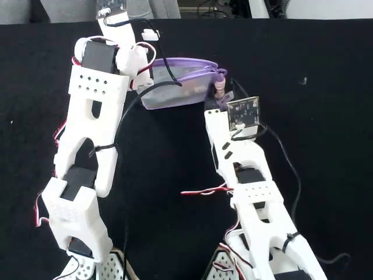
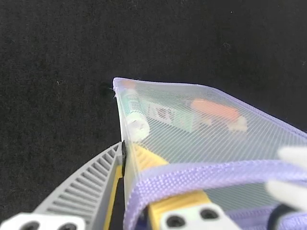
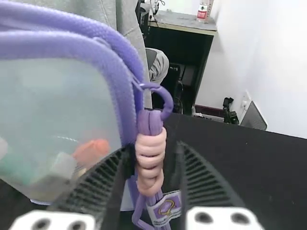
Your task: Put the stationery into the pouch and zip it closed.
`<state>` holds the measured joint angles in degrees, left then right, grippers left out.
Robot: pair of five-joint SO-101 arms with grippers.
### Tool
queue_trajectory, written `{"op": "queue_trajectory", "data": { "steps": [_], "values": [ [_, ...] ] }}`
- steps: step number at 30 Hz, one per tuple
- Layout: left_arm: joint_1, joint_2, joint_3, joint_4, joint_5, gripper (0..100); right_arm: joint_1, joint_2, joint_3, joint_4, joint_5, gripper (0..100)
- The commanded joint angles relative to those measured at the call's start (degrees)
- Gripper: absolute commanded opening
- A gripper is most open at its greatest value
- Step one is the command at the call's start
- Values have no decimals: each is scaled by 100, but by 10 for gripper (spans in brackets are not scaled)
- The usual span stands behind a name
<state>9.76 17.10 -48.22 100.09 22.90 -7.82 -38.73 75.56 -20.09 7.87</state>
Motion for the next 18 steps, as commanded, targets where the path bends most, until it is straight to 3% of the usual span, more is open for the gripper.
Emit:
{"op": "queue_trajectory", "data": {
  "steps": [1,6,13,18],
  "values": [
    [13,62,84,26,-18,30,-88,13,-418,62,9,54],
    [13,62,84,26,-18,30,-141,13,-391,62,18,10],
    [-22,62,48,26,-18,30,-378,-40,-189,70,598,11],
    [-22,62,31,26,-35,30,-316,-690,224,114,615,11]
  ]
}}
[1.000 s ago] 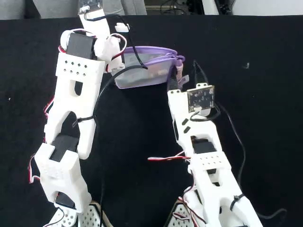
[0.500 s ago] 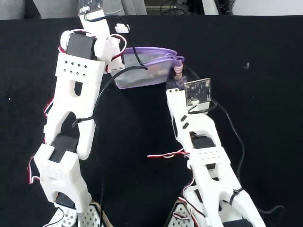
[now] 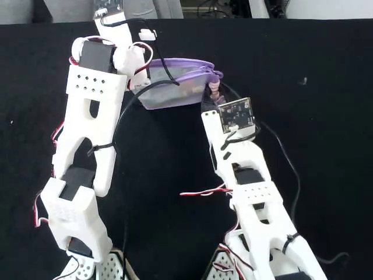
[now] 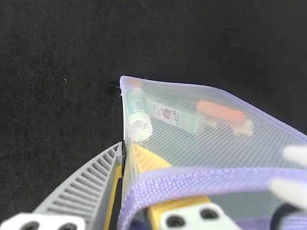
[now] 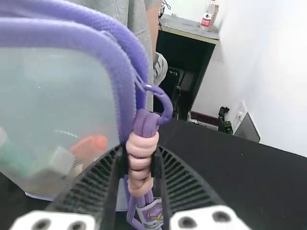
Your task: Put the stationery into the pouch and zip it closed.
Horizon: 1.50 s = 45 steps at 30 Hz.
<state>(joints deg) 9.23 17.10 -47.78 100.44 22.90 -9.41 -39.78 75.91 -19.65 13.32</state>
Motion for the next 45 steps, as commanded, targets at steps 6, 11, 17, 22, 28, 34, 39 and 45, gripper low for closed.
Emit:
{"op": "queue_trajectory", "data": {
  "steps": [6,11,17,22,28,34,39,45],
  "values": [
    [31,9,-13,0,-44,90,-167,-2193,418,1521,79,11],
    [31,0,-13,18,-44,205,-202,-3152,523,2259,79,11],
    [31,-9,-136,26,-44,212,-202,-3319,602,2286,79,11],
    [-92,-9,-884,26,-18,213,-202,-3222,593,2268,79,11],
    [-268,-589,-1130,35,-9,214,-211,-3222,593,2268,79,11],
    [-268,-1925,-48,35,-35,214,-211,-3222,593,2259,79,11],
    [-224,-3226,963,35,-44,214,-211,-3222,593,2259,79,11],
    [-224,-4378,2554,26,-246,214,-211,-3222,593,2259,79,11]
  ]
}}
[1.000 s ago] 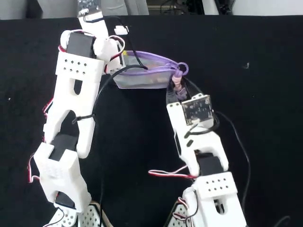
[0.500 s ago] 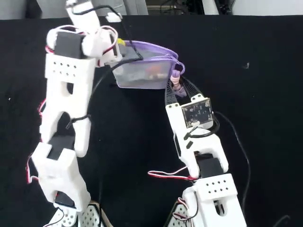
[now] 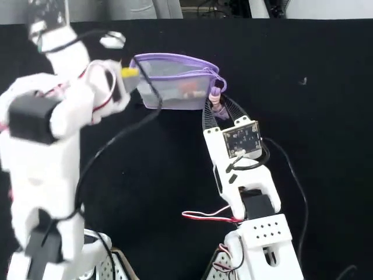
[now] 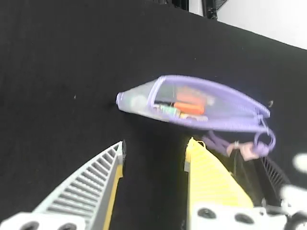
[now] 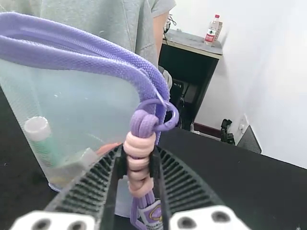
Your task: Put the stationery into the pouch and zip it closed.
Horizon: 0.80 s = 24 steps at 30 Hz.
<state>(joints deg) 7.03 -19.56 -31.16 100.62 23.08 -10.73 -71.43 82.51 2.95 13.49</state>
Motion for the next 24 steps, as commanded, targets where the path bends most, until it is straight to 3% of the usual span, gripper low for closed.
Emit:
{"op": "queue_trajectory", "data": {
  "steps": [1,8,15,20,24],
  "values": [
    [-4,-809,1200,-26,-404,214,-79,-57,-66,0,62,11],
    [-57,-853,2791,-967,-897,214,-79,-57,-66,0,62,11],
    [-251,-853,4092,-3051,-844,210,-114,-110,-66,97,62,11],
    [-532,-853,4567,-4026,-791,210,-624,-119,-470,1002,466,11],
    [-690,-853,4716,-4413,-246,212,-1011,-119,-901,1864,791,11]
  ]
}}
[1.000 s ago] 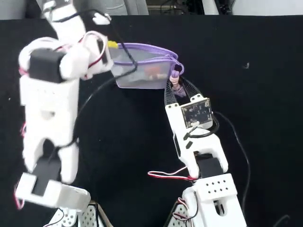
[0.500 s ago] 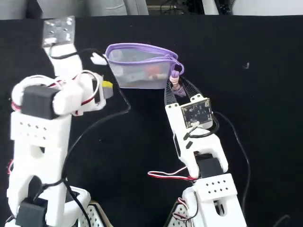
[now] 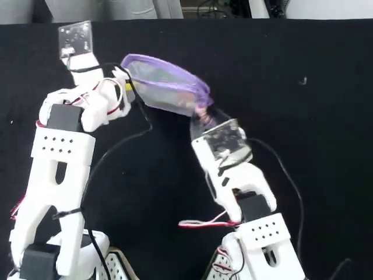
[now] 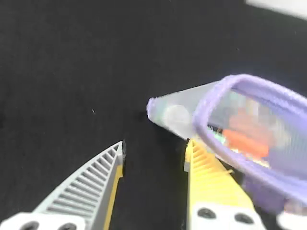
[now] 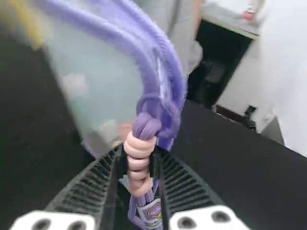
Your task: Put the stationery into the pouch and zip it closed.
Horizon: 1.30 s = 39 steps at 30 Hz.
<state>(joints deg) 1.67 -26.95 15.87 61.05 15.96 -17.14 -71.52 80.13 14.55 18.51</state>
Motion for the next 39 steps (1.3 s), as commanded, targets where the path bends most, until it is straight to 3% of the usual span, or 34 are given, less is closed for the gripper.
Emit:
{"op": "queue_trajectory", "data": {
  "steps": [1,7,17,24,30,39],
  "values": [
    [-154,-114,48,-554,545,213,-396,-110,-804,914,290,11],
    [-119,-114,66,-703,589,213,-571,-110,-2035,2549,290,11],
    [-330,-176,233,-712,571,213,-1873,-48,-4233,4897,510,11],
    [-699,-176,321,-466,554,214,-1925,13,-4734,4958,519,11],
    [-585,-316,303,0,62,214,-1925,708,-4963,4686,510,11],
    [-567,-1987,374,1451,-360,214,-1925,1815,-5051,3675,510,11]
  ]
}}
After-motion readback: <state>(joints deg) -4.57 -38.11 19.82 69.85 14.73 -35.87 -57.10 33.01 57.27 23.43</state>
